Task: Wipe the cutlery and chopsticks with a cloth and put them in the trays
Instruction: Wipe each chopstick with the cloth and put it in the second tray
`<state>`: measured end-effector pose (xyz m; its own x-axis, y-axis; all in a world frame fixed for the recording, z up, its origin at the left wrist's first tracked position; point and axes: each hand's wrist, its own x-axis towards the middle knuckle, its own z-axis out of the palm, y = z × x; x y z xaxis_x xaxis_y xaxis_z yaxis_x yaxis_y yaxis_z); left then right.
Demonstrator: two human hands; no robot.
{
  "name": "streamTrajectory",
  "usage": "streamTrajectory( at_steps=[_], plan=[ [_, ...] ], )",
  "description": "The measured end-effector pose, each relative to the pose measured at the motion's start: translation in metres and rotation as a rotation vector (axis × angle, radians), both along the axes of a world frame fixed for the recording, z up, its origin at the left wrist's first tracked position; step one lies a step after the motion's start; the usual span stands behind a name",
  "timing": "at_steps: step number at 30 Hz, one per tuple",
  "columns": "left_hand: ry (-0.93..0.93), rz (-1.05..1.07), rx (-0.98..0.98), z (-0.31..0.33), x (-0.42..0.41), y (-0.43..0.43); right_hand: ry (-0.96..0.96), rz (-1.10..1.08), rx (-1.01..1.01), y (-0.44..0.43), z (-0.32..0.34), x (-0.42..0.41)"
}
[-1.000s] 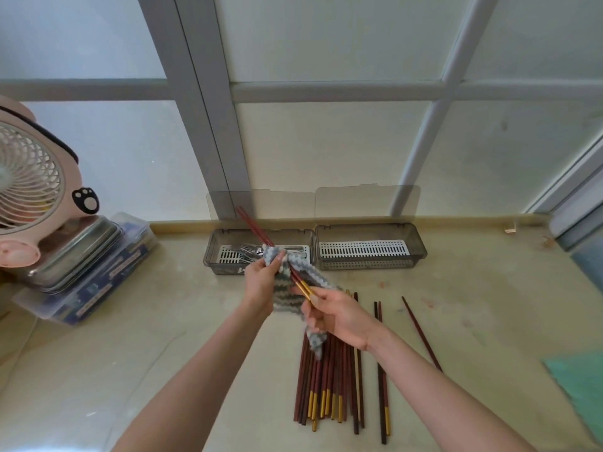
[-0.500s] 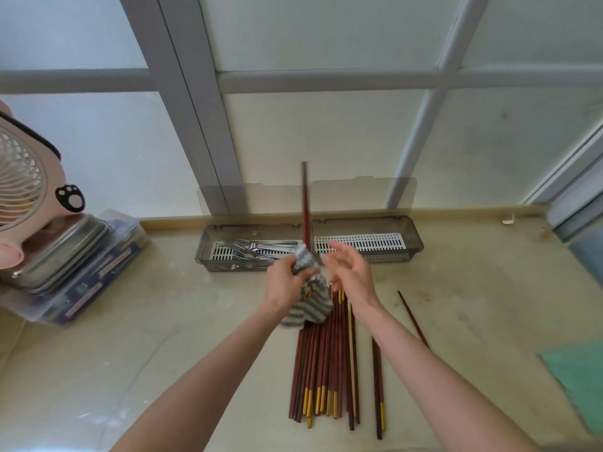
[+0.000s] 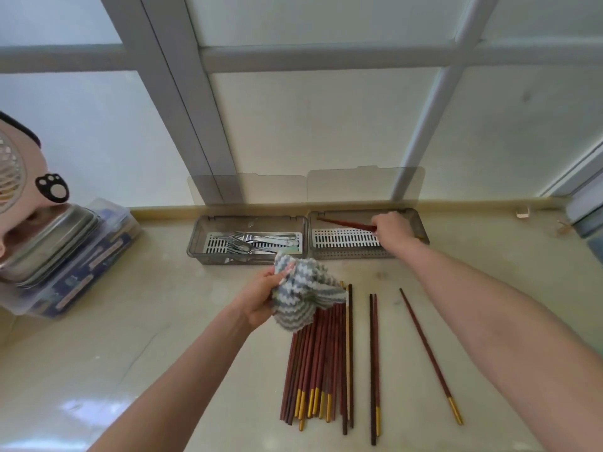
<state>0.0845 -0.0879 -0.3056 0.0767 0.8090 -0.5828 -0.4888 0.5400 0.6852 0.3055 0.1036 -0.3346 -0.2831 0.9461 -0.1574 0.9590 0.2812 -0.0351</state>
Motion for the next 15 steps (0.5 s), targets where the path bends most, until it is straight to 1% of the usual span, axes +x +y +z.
streamTrajectory(
  at_steps=[1,3,6,8,9,12,14,15],
  plan=[
    [0.014,-0.001,0.004,-0.001,0.000,-0.001,-0.087,0.024,-0.023,0.003,-0.007,0.001],
    [0.035,0.005,-0.002,-0.003,0.002,-0.001,-0.138,0.048,-0.132,0.010,-0.018,-0.001],
    [0.050,0.003,-0.012,-0.004,0.007,-0.001,-0.037,0.039,-0.359,0.018,-0.026,-0.005],
    [0.049,0.006,-0.018,-0.006,0.008,-0.001,0.058,0.035,-0.425,0.023,-0.026,-0.004],
    [0.041,0.004,-0.022,-0.006,0.009,-0.001,0.074,0.031,-0.432,0.023,-0.026,-0.002],
    [0.021,-0.014,-0.023,-0.004,0.016,0.000,0.034,-0.013,-0.434,0.016,-0.032,0.002],
    [0.000,-0.015,-0.024,-0.003,0.018,0.001,0.074,-0.014,-0.365,0.007,-0.033,0.003],
    [-0.021,-0.009,-0.024,-0.003,0.018,0.002,0.146,-0.004,-0.284,0.002,-0.032,0.002]
  ],
)
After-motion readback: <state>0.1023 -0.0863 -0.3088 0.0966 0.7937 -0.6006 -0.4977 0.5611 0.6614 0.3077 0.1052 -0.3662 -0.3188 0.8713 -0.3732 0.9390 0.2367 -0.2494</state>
